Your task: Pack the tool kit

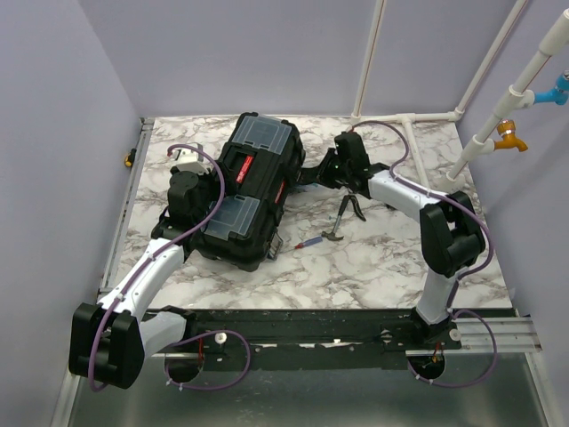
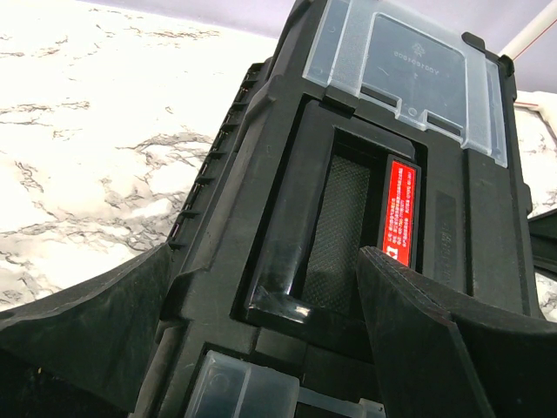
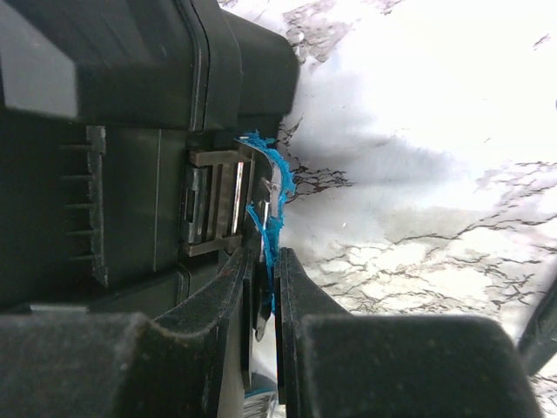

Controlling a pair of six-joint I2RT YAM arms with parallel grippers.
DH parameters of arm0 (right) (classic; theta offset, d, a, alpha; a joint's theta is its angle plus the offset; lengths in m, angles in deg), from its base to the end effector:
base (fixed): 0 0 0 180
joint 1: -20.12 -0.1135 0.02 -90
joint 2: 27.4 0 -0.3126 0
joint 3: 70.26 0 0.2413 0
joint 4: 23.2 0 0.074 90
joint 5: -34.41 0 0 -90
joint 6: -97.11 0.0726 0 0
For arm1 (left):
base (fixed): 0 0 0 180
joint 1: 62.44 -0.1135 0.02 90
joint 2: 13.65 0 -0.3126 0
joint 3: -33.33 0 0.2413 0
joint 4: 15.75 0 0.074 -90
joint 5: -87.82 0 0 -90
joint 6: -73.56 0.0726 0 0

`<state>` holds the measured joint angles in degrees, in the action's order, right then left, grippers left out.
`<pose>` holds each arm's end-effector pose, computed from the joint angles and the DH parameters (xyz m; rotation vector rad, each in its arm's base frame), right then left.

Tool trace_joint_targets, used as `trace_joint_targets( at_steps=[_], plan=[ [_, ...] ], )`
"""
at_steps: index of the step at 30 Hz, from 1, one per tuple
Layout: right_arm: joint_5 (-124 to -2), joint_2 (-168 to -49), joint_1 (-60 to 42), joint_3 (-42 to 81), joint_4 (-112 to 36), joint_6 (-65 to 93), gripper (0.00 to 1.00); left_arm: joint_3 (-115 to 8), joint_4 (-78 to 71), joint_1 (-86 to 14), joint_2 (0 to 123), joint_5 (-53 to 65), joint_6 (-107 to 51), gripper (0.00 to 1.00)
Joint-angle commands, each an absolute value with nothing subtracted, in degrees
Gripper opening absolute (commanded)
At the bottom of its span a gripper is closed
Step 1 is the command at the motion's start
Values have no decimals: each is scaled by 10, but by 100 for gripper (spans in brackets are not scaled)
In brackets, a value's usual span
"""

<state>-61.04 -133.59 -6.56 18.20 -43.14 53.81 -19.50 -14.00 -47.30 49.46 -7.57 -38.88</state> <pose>0.4015 0.2095 0.2508 0.3540 2.3213 0.7787 0.2519 -0.0611 0.3188 -0.1825 1.7871 -0.3880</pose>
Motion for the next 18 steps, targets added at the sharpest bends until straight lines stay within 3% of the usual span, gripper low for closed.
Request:
trace_joint_targets(
  at_steps=[1, 9, 18],
  plan=[
    [-570, -1294, -69, 233, -487, 467, 1, -160, -50, -444, 523, -16, -413, 87],
    [-536, -1292, -70, 308, -555, 430, 1, -163, -49, -439, 526, -17, -411, 87],
    [-664, -1291, -70, 312, -463, 481, 1, -163, -49, -435, 526, -17, -410, 87]
  ],
)
